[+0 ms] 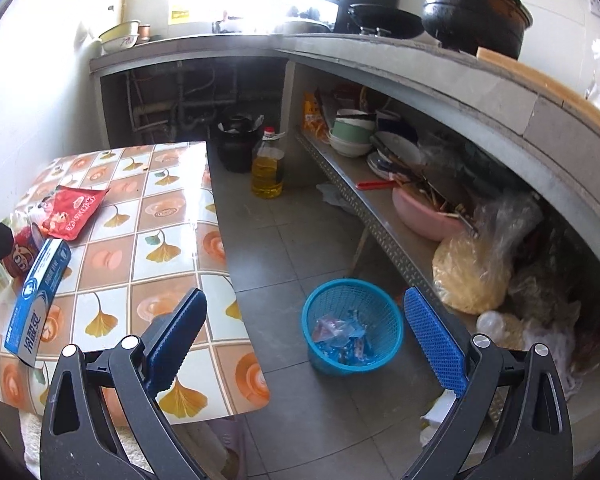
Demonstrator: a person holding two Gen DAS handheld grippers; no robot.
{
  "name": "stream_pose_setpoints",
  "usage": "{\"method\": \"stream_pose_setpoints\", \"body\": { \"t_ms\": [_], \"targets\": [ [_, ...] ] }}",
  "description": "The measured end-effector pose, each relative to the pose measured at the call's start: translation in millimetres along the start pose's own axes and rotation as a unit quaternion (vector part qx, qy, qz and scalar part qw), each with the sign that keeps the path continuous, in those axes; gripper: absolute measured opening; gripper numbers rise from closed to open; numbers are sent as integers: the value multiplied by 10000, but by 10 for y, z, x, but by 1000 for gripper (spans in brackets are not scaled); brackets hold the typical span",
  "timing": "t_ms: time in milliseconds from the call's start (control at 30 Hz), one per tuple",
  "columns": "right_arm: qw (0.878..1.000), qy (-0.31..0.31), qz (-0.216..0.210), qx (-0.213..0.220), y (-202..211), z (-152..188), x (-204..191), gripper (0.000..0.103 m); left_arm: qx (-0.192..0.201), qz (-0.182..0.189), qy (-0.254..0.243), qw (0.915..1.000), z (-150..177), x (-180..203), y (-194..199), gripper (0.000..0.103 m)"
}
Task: Collect trash
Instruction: 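Move both tools back toward the table items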
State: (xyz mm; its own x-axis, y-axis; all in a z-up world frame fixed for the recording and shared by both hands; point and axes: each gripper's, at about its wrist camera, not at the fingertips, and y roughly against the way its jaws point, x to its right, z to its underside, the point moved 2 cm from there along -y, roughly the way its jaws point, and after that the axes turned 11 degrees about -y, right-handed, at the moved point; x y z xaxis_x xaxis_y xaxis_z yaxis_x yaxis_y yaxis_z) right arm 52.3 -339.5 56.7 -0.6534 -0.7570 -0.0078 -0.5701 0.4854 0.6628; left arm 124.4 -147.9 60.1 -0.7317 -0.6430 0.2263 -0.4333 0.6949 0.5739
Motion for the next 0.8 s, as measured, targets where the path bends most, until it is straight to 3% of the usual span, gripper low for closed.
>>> {"method": "stream_pose_setpoints", "body": {
  "t_ms": [300,800],
  "targets": [
    [9998,54,-162,36,55,-22,-98,95,54,-100,-8,9999,22,-60,70,88],
    [9908,231,-1313,-219,-25,-40,-567,95,72,-682,58,9976,106,-397,172,89]
  ]
}}
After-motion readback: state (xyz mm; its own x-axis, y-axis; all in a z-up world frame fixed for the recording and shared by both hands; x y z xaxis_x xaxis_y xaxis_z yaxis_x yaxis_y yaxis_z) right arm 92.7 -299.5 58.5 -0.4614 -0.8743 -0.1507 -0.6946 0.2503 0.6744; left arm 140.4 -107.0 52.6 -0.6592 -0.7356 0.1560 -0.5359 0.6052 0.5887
